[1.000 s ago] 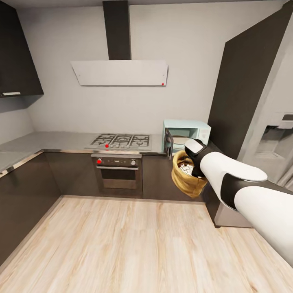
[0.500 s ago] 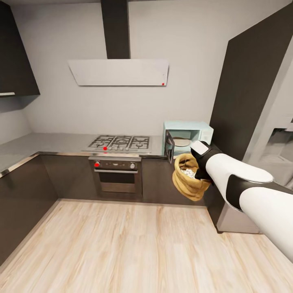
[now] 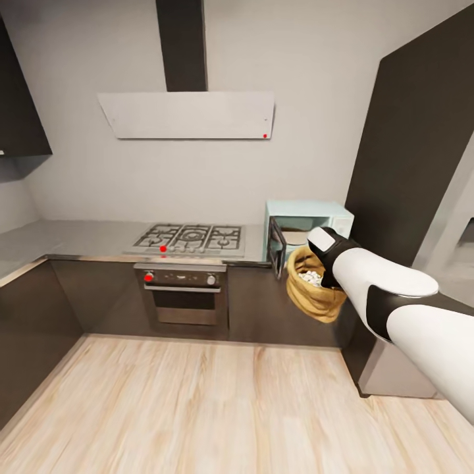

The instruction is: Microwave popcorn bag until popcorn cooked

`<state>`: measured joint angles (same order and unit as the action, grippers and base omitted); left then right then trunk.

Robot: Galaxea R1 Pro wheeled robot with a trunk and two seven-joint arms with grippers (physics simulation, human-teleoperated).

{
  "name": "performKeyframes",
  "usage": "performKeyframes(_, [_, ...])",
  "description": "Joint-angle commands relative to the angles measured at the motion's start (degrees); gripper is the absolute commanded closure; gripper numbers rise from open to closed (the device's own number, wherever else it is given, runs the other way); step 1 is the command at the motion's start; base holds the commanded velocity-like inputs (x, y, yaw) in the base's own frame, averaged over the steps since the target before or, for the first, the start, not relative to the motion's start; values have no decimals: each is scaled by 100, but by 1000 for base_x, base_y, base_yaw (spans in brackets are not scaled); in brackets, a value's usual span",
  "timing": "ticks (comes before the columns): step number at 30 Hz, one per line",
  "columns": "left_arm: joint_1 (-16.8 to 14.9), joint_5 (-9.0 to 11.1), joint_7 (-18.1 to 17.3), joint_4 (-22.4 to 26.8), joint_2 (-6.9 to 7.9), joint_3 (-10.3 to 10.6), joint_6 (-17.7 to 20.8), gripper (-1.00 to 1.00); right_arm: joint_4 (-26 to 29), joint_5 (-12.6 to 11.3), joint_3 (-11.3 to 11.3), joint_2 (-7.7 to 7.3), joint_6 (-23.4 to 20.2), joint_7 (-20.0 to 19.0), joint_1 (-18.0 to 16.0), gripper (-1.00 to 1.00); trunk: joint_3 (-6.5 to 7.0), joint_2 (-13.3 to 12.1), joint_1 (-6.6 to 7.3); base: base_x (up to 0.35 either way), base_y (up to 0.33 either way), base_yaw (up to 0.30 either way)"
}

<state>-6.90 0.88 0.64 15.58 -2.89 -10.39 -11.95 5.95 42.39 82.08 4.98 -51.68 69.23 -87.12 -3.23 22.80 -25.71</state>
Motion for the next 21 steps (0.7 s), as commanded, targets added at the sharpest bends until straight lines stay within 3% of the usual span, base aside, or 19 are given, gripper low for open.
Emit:
performKeyframes(1, [-4, 9, 7, -2, -4, -9, -17, -100, 11, 15, 14, 4, -9, 10, -7, 100, -13, 12, -7, 341, -134, 0])
performKeyframes(7, [-4, 9, 7, -2, -8, -10, -17, -100, 12, 15, -54, 3, -9, 4, -6, 100, -13, 12, -7, 321, -141, 0])
performKeyframes(14, [-3, 8, 7, -2, -10, -7, -17, -100, 12, 15, -60, 11, -11, -2, 37, 100, -13, 12, -7, 41, -18, 0])
performKeyframes(21, [-4, 10, 7, -2, -2, -15, -17, -100, 12, 15, -60, 6, -13, -17, 122, 100, -13, 12, -7, 297, 0, 0])
